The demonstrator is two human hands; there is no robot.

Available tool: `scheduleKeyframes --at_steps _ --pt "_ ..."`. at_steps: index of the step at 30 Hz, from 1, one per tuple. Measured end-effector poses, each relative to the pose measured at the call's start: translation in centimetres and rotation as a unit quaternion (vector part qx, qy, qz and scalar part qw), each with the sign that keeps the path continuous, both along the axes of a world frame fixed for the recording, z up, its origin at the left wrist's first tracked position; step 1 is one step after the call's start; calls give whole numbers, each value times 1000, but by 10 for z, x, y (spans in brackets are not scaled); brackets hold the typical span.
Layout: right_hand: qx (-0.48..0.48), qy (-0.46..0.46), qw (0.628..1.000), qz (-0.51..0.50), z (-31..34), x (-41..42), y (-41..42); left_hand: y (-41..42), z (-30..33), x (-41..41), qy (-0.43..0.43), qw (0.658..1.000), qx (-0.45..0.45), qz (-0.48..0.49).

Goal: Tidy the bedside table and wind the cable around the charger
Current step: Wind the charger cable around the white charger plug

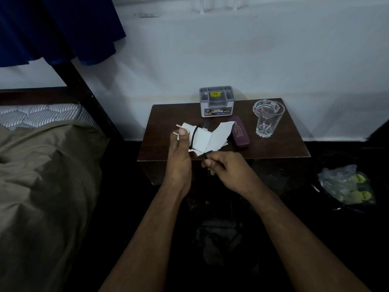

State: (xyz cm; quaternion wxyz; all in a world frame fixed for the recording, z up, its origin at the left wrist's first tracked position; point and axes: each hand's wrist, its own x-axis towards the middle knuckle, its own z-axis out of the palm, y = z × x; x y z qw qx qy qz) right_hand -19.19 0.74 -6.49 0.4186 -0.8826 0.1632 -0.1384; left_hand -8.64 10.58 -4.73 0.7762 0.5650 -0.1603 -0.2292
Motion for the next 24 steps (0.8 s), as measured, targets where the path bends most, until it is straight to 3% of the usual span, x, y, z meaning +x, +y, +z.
scheduleKeyframes --at_steps 6,9,16,20,24 --pt "-43 22 999 -20 -5 4 9 -8 -6 -10 59 998 -9 -22" --pt "-59 24 998 20 0 3 14 -7 -7 -6 36 999 8 -3" --pt "-211 -25 977 19 14 -6 8 -6 -9 0 -138 987 72 31" --pt "-297 -84 950 -42 23 -13 3 -3 -9 5 -306 936 175 -2" --pt "-312 -161 926 -142 25 -20 -11 -1 -7 2 -357 913 186 -70"
